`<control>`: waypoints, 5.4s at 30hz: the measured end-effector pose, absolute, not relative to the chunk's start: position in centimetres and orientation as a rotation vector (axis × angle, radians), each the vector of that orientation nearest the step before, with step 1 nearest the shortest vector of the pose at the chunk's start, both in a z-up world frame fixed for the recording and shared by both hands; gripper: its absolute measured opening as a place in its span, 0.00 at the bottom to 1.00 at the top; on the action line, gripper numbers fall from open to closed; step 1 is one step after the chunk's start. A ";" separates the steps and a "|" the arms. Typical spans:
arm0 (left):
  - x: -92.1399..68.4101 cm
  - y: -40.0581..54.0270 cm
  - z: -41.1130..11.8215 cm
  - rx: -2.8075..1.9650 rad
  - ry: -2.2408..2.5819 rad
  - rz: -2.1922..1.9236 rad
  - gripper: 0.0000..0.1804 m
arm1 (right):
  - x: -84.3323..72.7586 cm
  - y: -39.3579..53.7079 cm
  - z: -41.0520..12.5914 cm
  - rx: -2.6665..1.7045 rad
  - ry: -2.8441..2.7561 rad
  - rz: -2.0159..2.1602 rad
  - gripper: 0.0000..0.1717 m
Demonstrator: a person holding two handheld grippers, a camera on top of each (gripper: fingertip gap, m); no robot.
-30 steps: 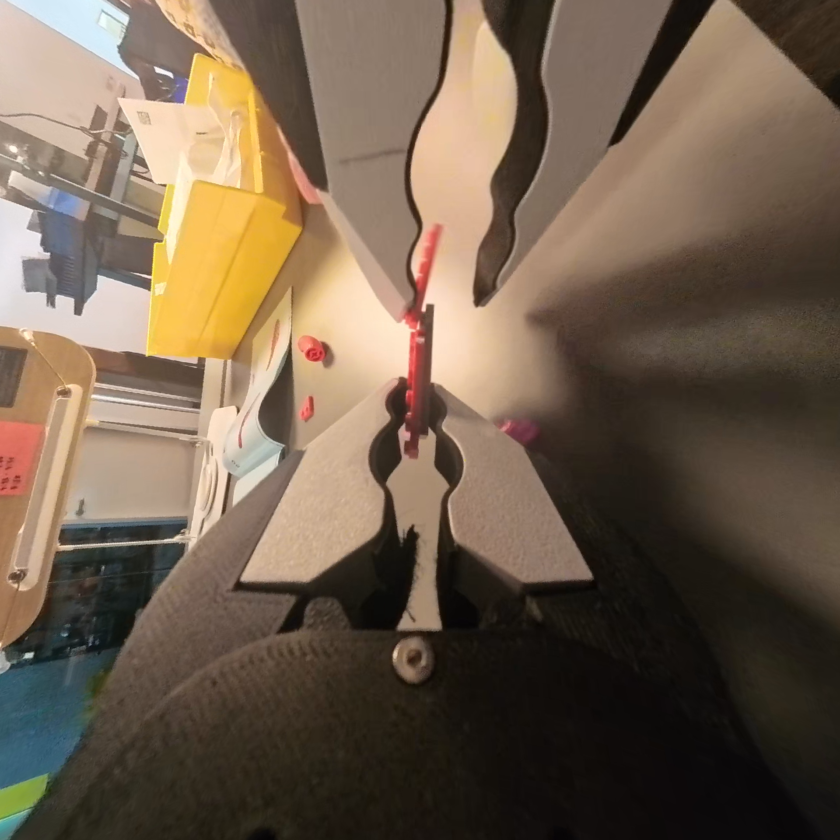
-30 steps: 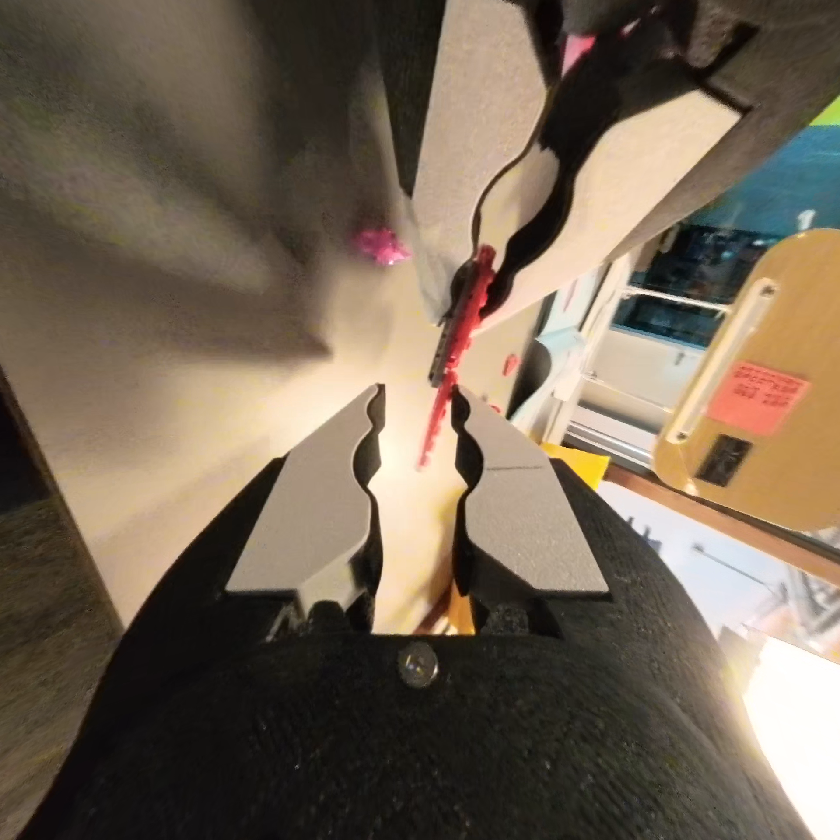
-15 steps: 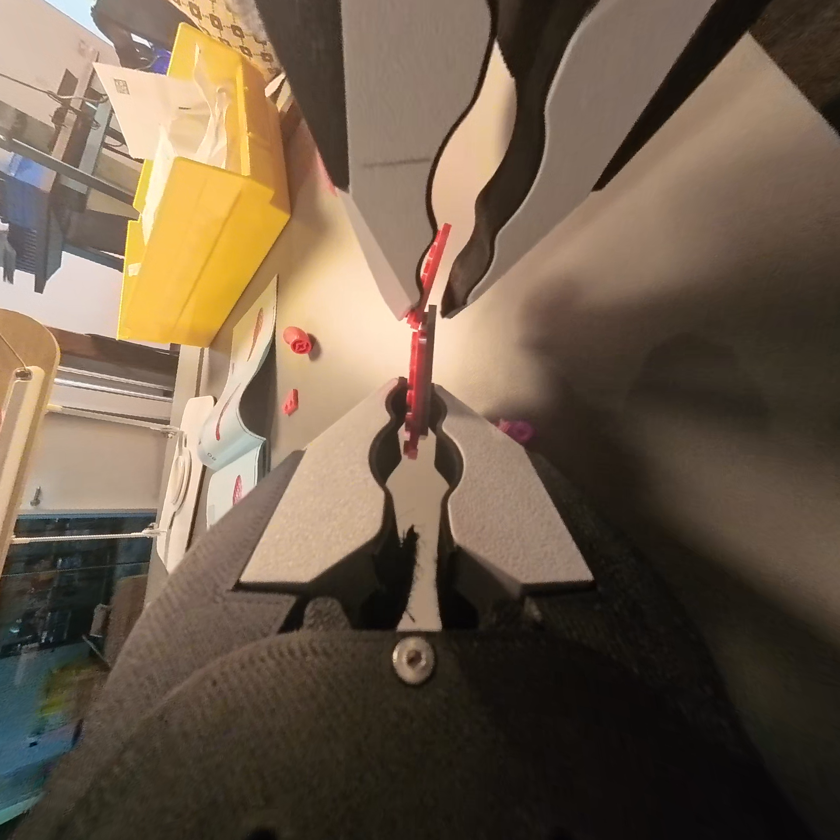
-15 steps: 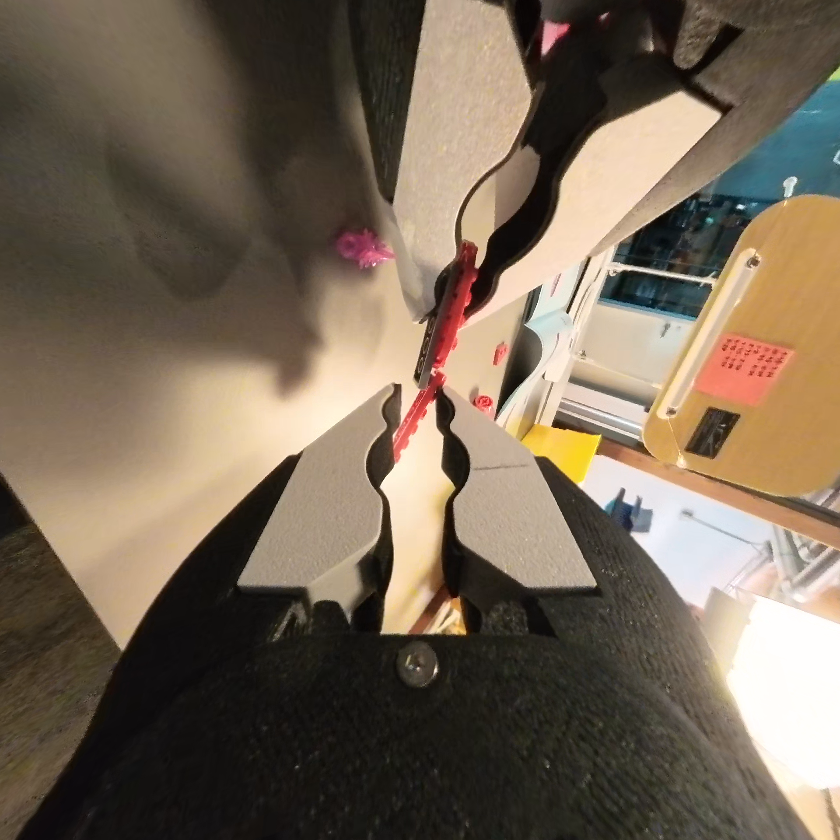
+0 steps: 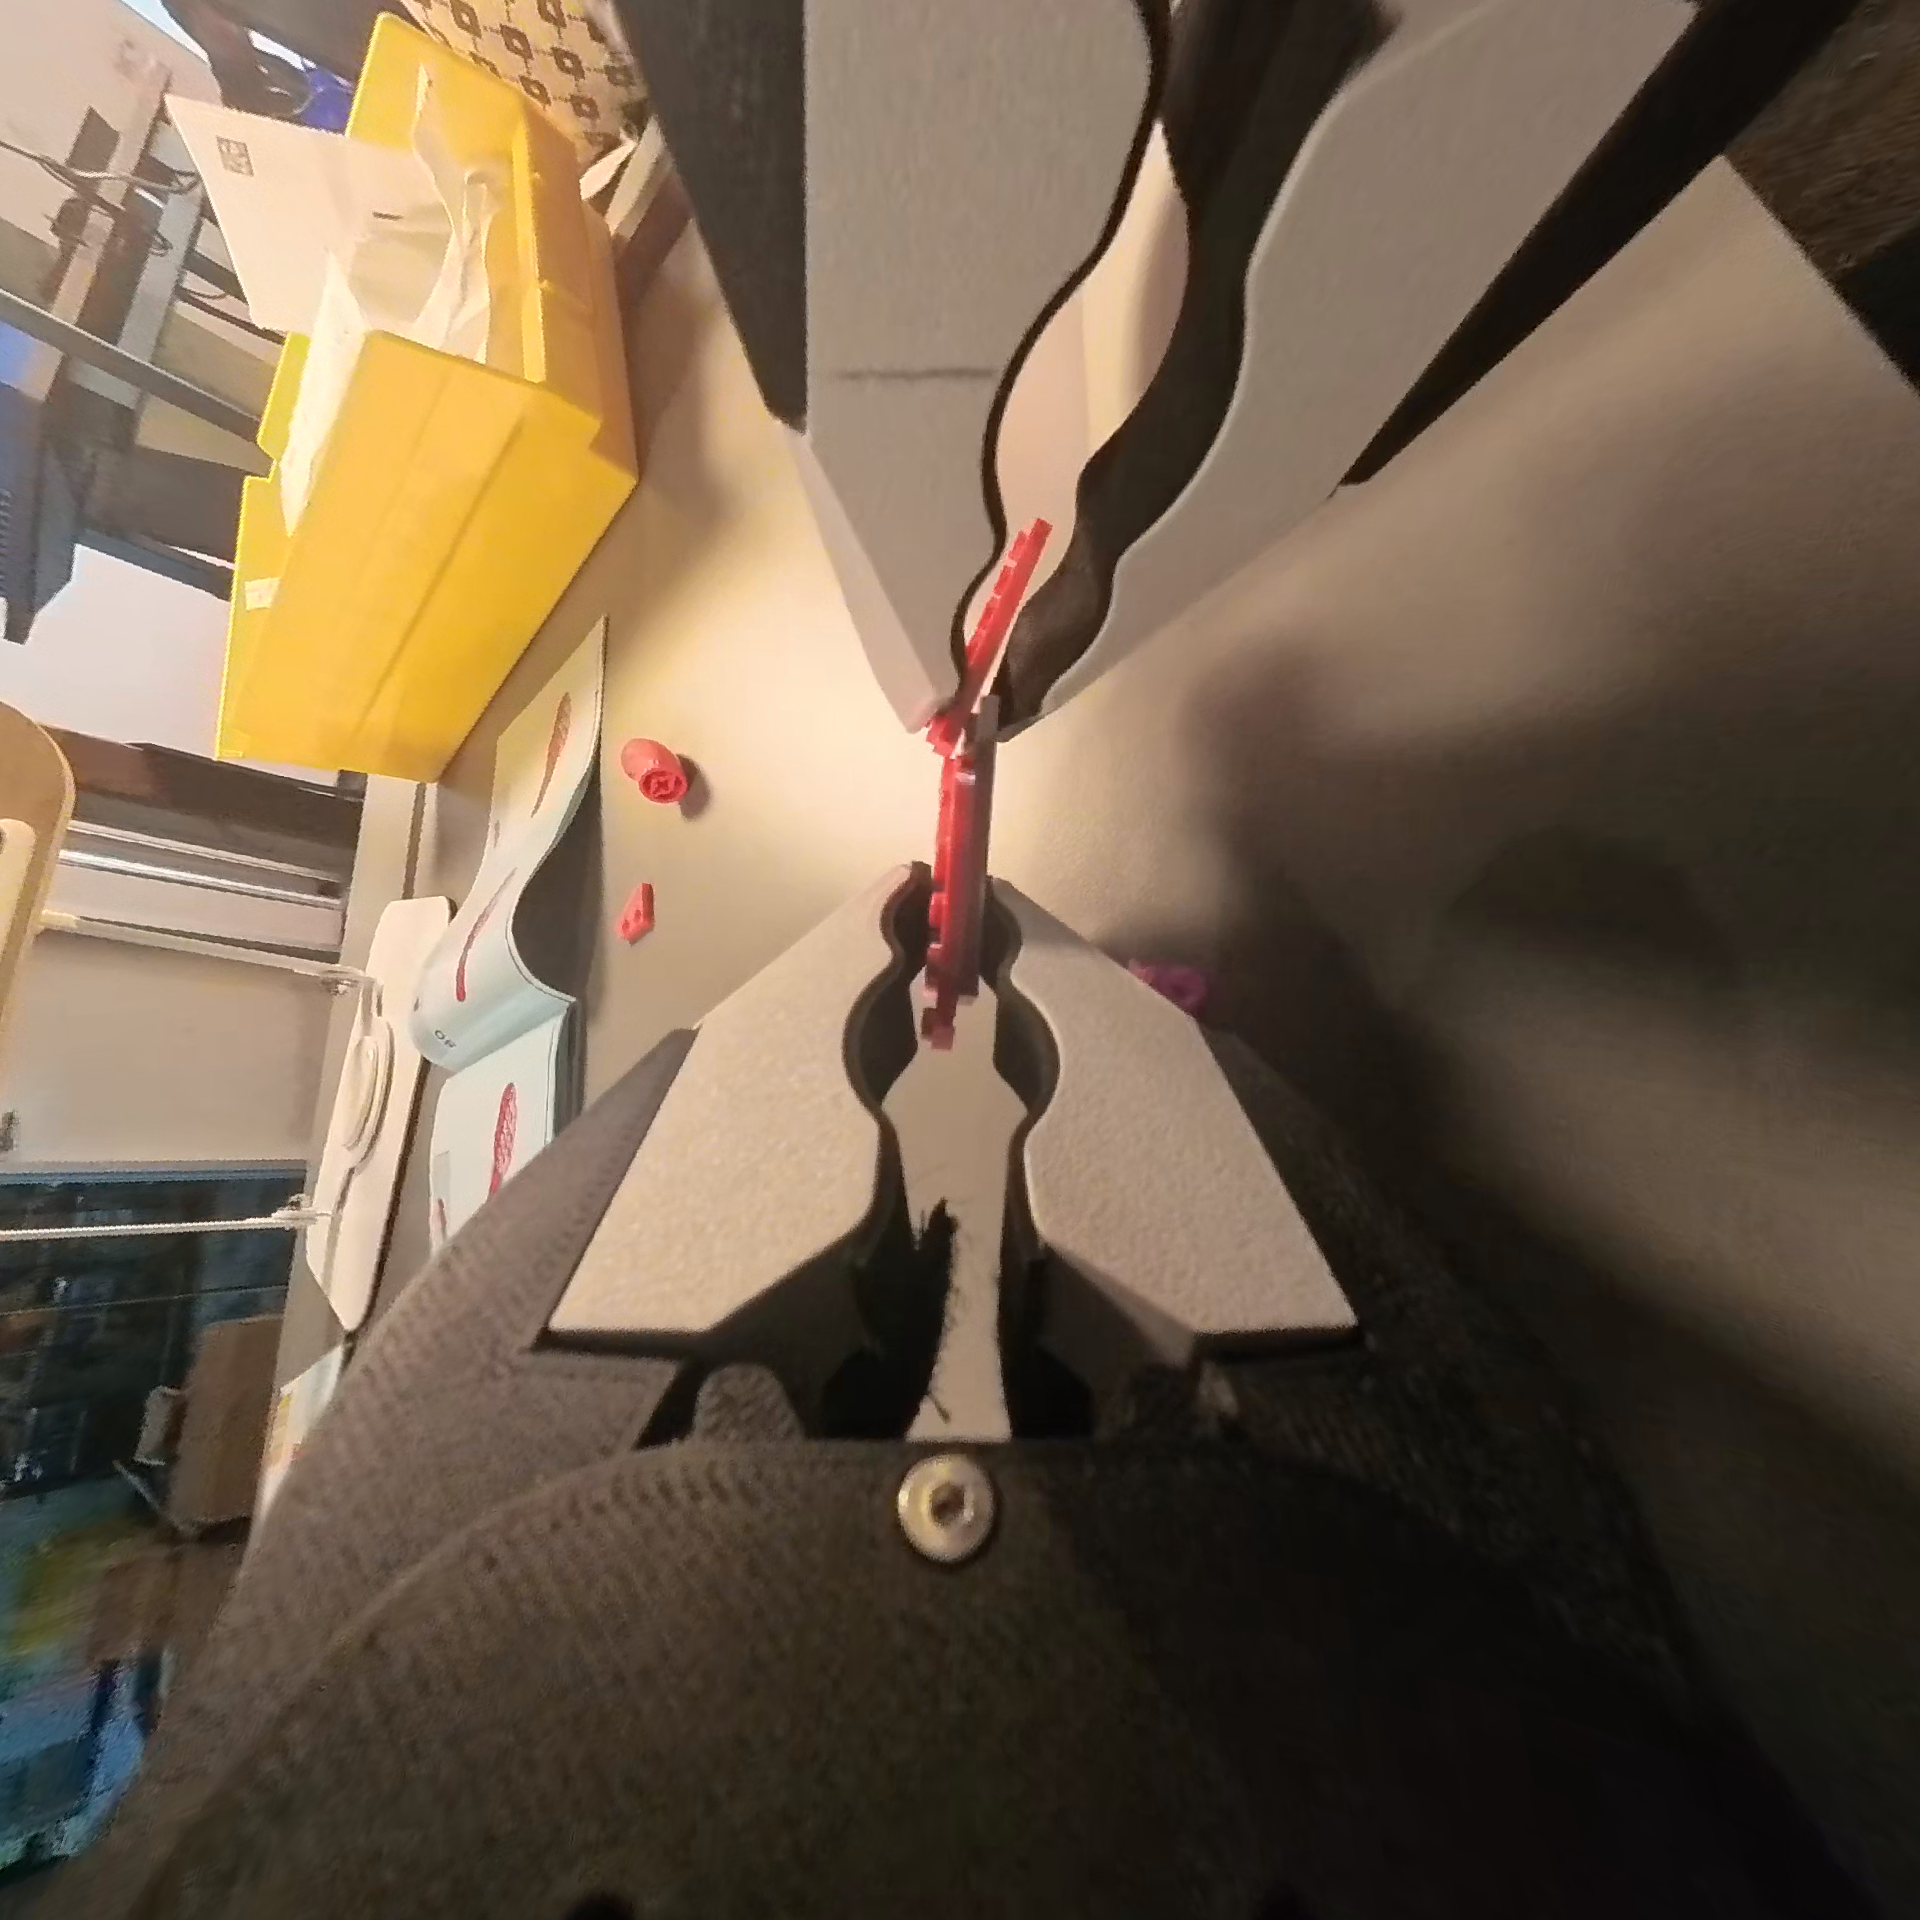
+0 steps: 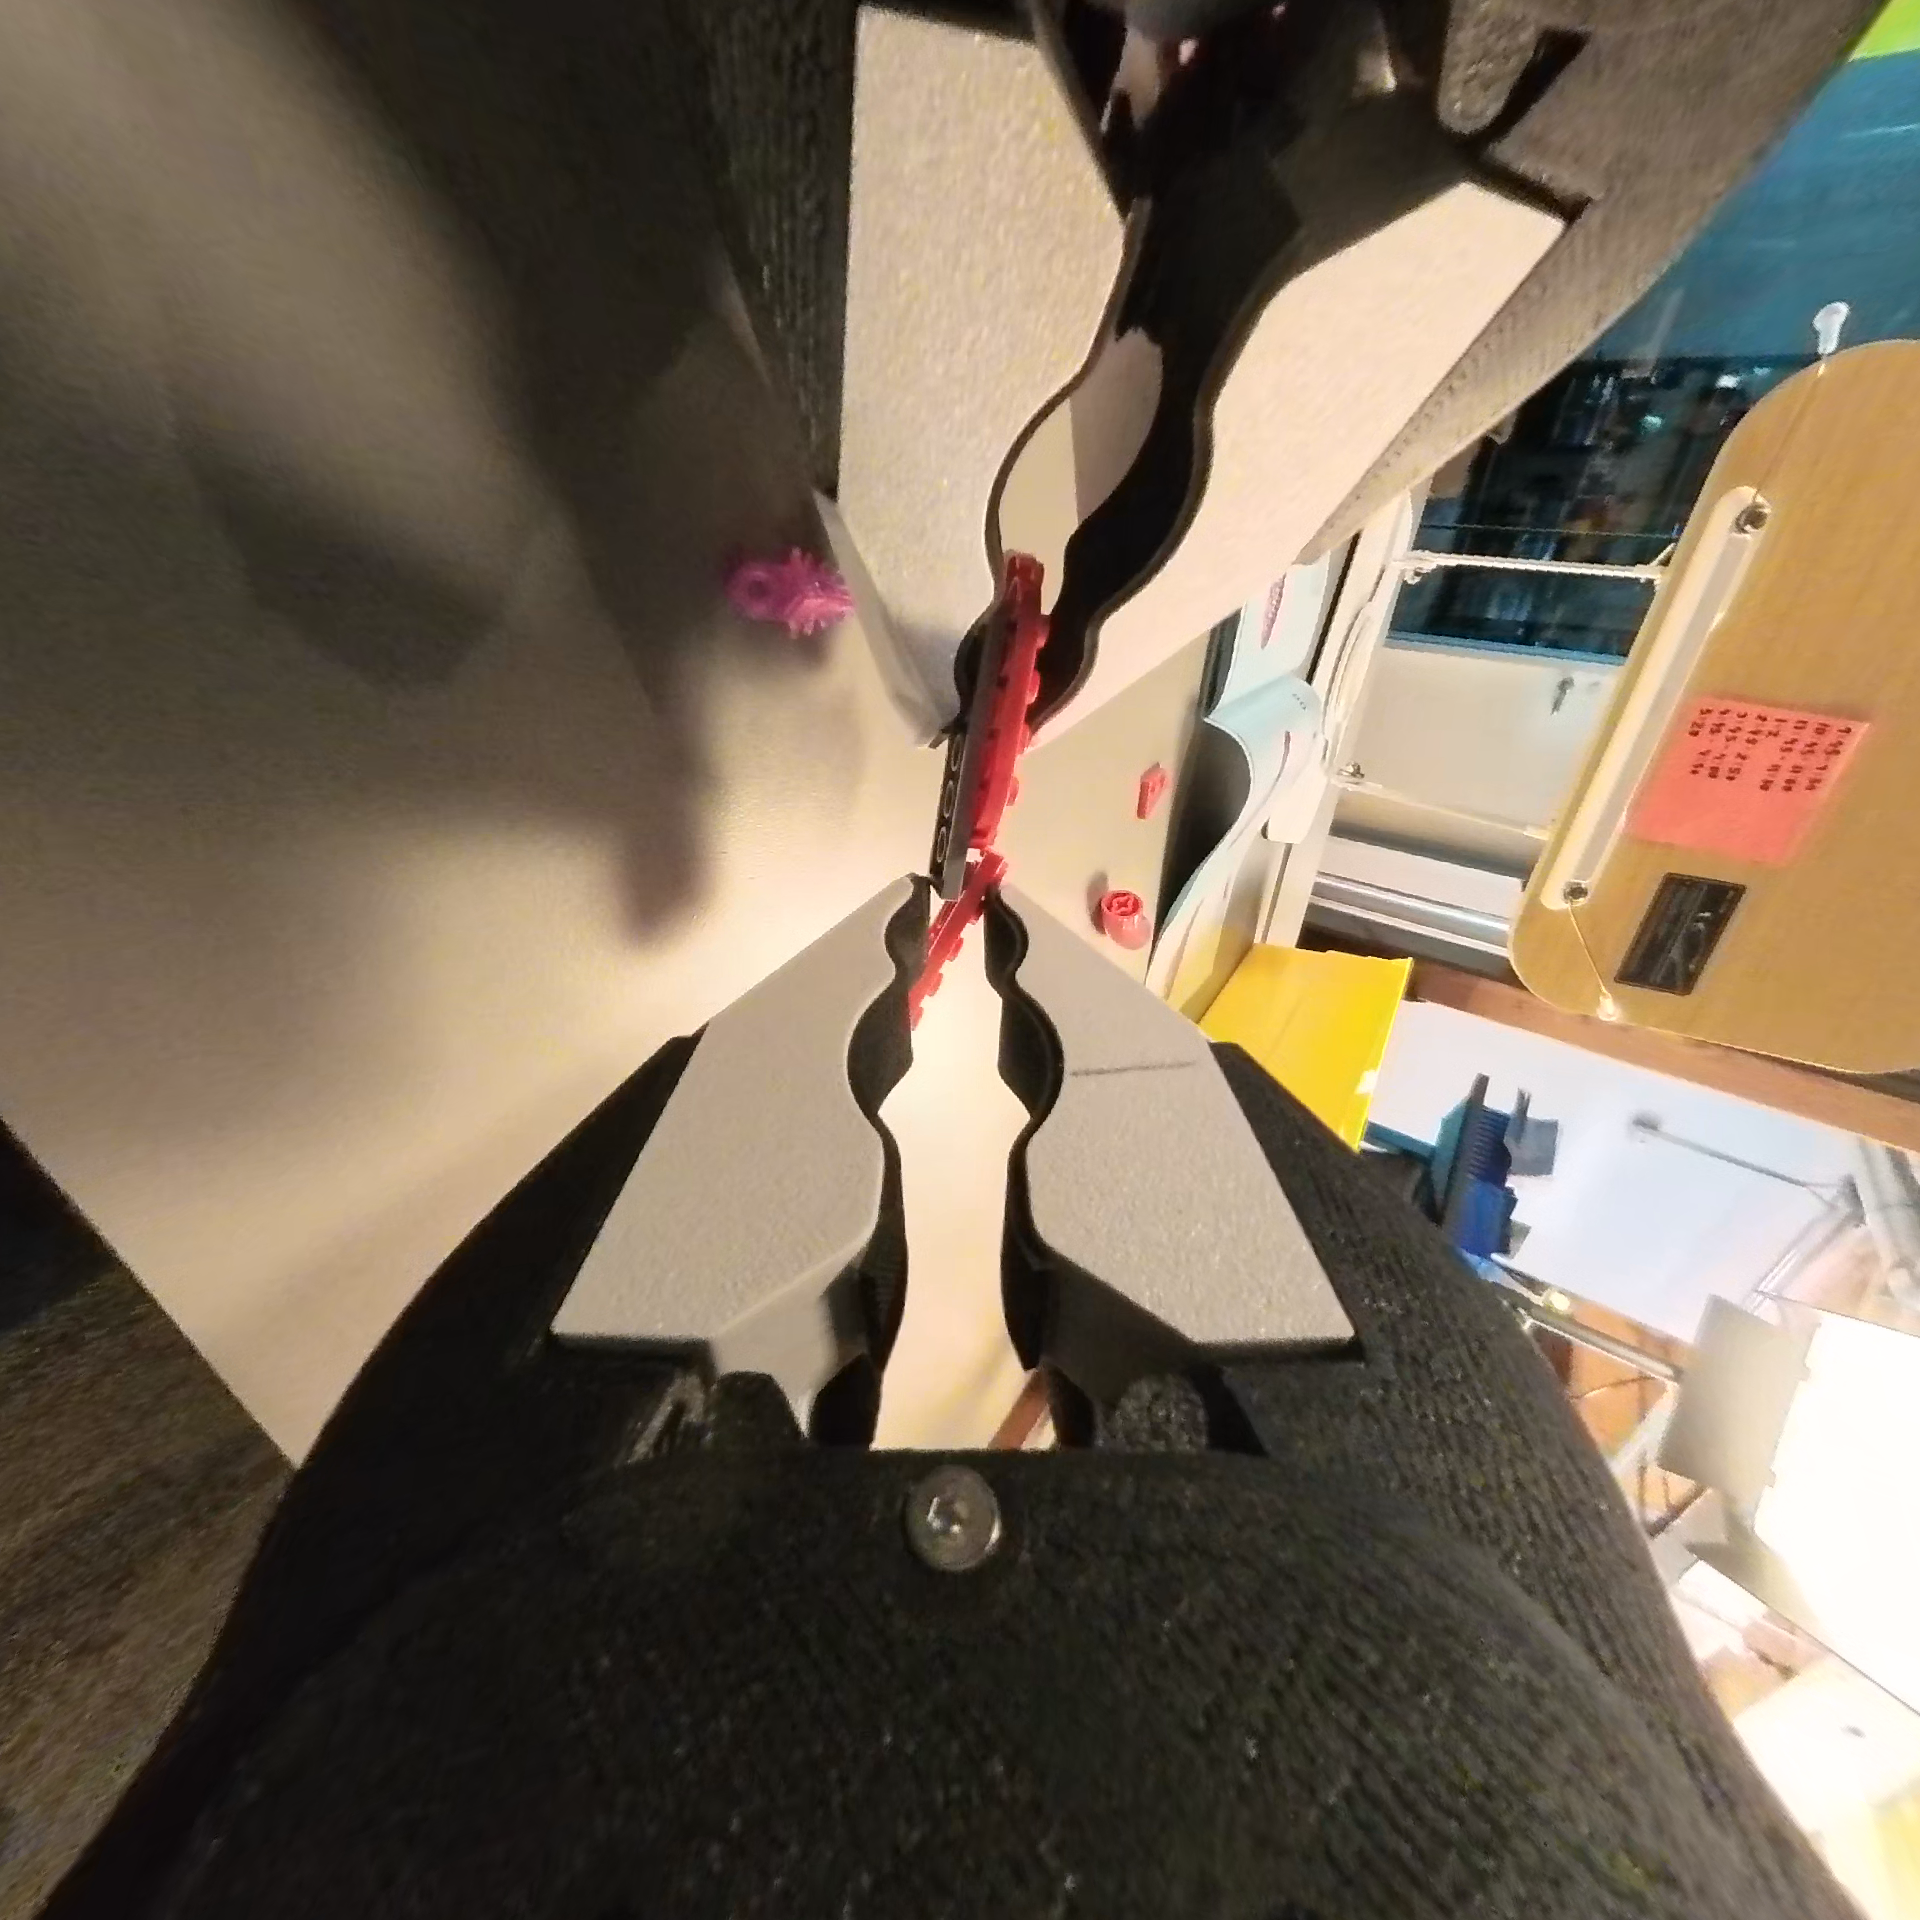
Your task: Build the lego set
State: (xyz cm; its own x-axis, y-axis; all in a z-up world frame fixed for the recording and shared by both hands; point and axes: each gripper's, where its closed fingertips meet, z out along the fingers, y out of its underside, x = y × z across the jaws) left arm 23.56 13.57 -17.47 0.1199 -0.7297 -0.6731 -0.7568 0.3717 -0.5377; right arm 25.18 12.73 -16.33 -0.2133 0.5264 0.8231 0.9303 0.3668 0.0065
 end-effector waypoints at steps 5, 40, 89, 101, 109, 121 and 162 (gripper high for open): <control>23.6 13.6 -17.7 -1.334 1.627 0.068 0.03 | 25.3 12.8 -16.5 -1.203 -1.921 -0.722 0.03; 23.4 13.9 -17.2 -1.261 1.632 0.136 0.03 | 25.5 12.9 -17.1 -1.206 -1.976 -0.634 0.18; 23.4 14.1 -16.3 -1.333 1.543 0.023 0.03 | 24.2 13.9 -15.3 -1.434 -1.606 -0.464 0.05; 23.5 14.0 -17.0 -1.315 1.577 0.049 0.03 | 24.0 13.6 -15.8 -1.419 -1.631 -0.438 0.05; 23.4 14.2 -16.9 -1.312 1.572 0.072 0.04 | 24.0 13.7 -15.9 -1.447 -1.572 -0.409 0.04; 22.8 15.1 -14.6 -1.260 1.446 0.146 0.04 | 23.5 14.6 -13.6 -1.419 -1.347 -0.431 0.05; 23.7 12.3 -14.6 -0.584 1.673 0.500 0.03 | 25.4 12.1 -13.8 -1.277 -1.587 -0.120 0.33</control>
State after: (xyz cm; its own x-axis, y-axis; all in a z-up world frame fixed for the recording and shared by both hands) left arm 23.72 12.33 -14.56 -0.1394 -0.1031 -0.9849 -0.6267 0.7793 0.0071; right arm 25.43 12.05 -13.84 0.1160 0.6548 0.7469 0.7598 0.4258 -0.4913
